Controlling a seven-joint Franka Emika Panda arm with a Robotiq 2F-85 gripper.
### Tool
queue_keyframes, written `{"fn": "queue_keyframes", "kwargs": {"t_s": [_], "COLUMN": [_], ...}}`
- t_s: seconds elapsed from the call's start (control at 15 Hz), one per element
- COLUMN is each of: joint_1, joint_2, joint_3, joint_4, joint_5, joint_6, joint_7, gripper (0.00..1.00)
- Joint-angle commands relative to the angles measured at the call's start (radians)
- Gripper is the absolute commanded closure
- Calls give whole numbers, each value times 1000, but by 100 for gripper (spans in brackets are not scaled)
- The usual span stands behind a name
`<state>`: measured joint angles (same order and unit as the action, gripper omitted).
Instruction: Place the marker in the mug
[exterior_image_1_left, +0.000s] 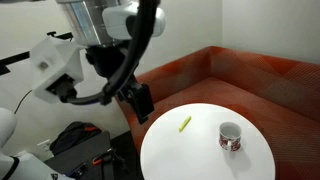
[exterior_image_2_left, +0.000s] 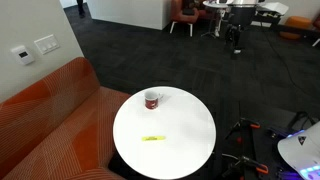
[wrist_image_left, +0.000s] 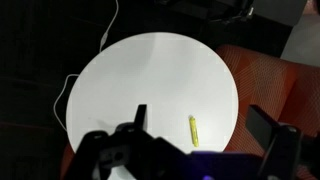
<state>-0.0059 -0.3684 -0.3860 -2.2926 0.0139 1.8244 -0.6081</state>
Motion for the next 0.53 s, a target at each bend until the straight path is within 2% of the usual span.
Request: {"fn": "queue_keyframes", "kwargs": {"t_s": [0.0,0.27,0.47], "joint_1": [-42,-42,-27], "joint_2": [7,7,-15], "joint_3": [37,37,64], "joint_4": [2,2,-20], "joint_5": [14,14,38], "joint_6": [-2,-2,51], "joint_7": [-13,-13,-10], "gripper": [0,0,0]}}
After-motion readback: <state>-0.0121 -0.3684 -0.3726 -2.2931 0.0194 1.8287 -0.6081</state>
